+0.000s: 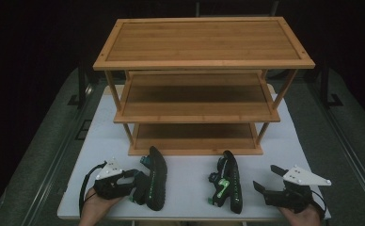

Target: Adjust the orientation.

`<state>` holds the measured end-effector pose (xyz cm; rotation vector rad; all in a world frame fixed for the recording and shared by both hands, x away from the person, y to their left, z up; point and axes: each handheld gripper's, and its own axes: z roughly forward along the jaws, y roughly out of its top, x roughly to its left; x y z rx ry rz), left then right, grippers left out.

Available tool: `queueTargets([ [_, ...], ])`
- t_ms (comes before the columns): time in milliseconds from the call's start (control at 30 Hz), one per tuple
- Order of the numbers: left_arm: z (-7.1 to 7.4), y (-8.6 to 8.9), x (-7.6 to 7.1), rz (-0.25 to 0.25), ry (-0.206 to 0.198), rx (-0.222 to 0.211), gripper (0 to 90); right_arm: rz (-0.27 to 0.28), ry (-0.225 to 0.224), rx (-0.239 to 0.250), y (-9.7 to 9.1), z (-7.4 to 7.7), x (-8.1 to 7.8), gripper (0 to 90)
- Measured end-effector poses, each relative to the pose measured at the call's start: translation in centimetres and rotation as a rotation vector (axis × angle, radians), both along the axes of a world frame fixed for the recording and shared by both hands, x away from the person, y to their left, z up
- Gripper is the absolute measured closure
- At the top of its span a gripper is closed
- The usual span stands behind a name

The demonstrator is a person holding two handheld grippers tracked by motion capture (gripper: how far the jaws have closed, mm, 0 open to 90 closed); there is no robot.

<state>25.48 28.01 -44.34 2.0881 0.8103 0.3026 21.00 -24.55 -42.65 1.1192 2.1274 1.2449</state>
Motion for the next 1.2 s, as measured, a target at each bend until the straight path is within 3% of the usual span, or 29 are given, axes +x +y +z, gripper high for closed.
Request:
queueTargets([
  [100, 0.2, -0.1, 0.0, -0.022, 0.003, -0.001, 61.6, 0.004, 0.0, -0.005, 0.1, 0.0, 0.0, 15.0],
  [633, 1.7, -1.5, 0.3, -0.084, -0.011, -0.055, 59.7, 0.0, -0.005, 0.002, 0.0, 0.1, 0.1, 15.1],
  [1200, 2.4, -1.9, 0.5, -0.11, -0.006, -0.076, 58.8, 0.002, -0.002, -0.001, 0.1, 0.0, 0.1, 15.1],
])
